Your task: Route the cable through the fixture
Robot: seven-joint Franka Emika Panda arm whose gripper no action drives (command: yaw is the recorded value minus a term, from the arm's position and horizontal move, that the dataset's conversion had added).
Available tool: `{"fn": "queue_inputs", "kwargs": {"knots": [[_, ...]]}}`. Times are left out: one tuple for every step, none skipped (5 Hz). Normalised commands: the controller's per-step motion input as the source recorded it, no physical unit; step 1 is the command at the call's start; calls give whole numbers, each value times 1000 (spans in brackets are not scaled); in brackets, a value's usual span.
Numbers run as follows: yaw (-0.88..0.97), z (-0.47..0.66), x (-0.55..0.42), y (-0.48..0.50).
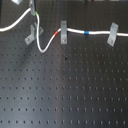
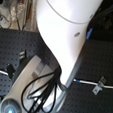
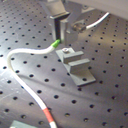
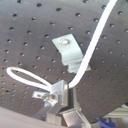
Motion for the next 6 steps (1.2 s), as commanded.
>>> {"fn": "queue_inputs", "kwargs": {"knots": [[-114,133,-151,-213],[0,218,-154,-126],[-234,293,-284,21],[-368,120,-261,90],[-485,39,-258,173],[-657,65,-88,217]]}}
